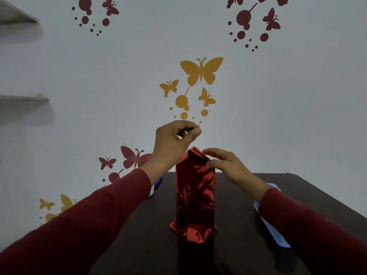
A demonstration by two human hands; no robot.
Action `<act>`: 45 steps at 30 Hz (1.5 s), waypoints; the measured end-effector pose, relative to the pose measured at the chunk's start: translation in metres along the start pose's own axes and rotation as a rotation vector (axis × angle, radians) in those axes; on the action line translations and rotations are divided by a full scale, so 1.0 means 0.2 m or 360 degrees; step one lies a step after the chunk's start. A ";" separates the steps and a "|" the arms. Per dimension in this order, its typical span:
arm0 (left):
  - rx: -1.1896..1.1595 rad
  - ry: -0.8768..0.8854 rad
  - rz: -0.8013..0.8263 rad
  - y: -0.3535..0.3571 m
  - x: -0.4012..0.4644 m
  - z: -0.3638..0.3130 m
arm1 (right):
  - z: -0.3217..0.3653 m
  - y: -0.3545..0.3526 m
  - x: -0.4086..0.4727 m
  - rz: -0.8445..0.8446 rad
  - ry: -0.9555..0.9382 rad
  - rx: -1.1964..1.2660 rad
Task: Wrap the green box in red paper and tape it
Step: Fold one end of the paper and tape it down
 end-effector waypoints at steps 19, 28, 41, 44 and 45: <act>0.0010 -0.0434 0.1178 1.27 -0.72 0.39 | -0.77 -0.57 -0.75 -0.0511 0.1278 -0.0558; 0.0042 -0.0512 0.1247 1.36 -0.70 0.48 | -0.84 -0.43 -0.70 0.0013 0.1636 0.0434; 0.0174 -0.0478 0.1488 1.38 -0.69 0.49 | -0.86 -0.40 -0.74 -0.0533 0.1319 0.0880; 0.0269 -0.0413 0.1617 1.36 -0.69 0.47 | -0.86 -0.37 -0.82 -0.0681 0.1266 0.0858; 0.0293 -0.0393 0.1642 1.35 -0.69 0.46 | -0.85 -0.36 -0.83 -0.0708 0.1247 0.0842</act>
Point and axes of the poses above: each hand's wrist, its own x-axis towards the middle knuckle, its own y-axis out of the palm, z = x × y, the point moved 6 cm from there along x, towards the middle knuckle, and after that the axes turned 14 degrees about -x, right-handed, at the moved point
